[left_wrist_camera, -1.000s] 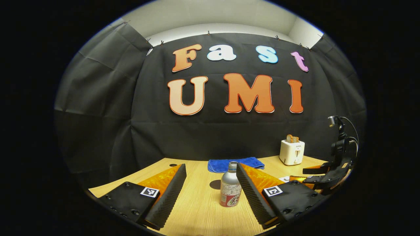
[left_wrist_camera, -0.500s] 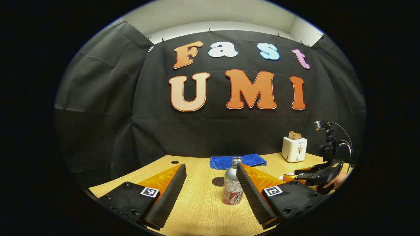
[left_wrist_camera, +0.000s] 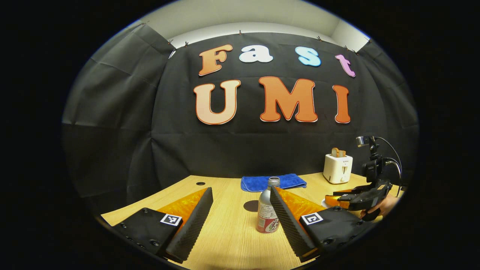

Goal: Open the teacup lid with one hand, grasp the water bottle and pour water into the teacup with the other hand; after pouring, place the water bottle on the coaster and then close the teacup lid.

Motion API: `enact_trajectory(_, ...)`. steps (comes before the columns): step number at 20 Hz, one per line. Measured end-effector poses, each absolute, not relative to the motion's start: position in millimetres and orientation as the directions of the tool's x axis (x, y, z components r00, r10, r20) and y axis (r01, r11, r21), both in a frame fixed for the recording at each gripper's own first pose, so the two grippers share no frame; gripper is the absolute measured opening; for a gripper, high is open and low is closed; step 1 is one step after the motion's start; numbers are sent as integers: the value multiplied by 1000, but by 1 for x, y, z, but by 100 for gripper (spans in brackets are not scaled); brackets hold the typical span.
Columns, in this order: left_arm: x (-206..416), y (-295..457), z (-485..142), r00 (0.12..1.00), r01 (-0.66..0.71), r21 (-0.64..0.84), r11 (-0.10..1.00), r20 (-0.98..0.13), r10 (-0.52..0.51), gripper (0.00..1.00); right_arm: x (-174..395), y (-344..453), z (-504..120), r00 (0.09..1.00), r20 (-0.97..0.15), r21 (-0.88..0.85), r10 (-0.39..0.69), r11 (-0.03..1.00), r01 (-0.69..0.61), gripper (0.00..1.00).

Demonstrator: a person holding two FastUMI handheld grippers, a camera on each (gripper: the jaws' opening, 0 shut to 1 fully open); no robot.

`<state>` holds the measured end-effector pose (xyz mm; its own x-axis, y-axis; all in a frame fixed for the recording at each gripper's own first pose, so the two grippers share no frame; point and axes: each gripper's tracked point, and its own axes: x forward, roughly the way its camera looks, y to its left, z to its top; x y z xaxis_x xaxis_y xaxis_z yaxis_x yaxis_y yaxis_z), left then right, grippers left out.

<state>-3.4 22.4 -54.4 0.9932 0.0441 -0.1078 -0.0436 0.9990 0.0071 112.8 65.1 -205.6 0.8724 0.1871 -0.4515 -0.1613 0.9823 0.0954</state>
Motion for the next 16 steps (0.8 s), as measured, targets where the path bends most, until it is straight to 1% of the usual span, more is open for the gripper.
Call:
enact_trajectory(2,-3,23,-56,993,-44,5,999,-113,44,97,112,64,-206,869,-458,93,187,982,-162,41)
enact_trajectory(3,-3,23,-58,992,-44,4,999,-116,45,100,113,65,-205,869,-458,94,187,982,-162,38)
enact_trajectory(4,-2,22,-59,992,-42,5,999,-120,42,97,113,64,-205,870,-457,95,185,983,-159,34)
enact_trajectory(5,-2,22,-60,992,-40,6,999,-122,40,100,113,63,-206,870,-459,97,183,983,-155,33)
enact_trajectory(6,0,22,-61,992,-39,7,999,-122,39,100,112,63,-206,868,-460,103,186,982,-156,28)
enact_trajectory(11,3,17,-64,992,-28,12,1000,-126,30,100,112,62,-206,869,-456,102,192,981,-163,23)
enact_trajectory(12,3,16,-65,991,-26,11,1000,-128,27,100,110,63,-205,867,-457,113,198,980,-165,21)
enact_trajectory(15,8,11,-72,990,-10,-7,1000,-142,9,100,110,64,-197,872,-441,154,214,975,-161,21)
enact_trajectory(16,11,7,-75,989,1,-21,1000,-150,-4,100,111,62,-195,877,-433,161,211,975,-155,19)
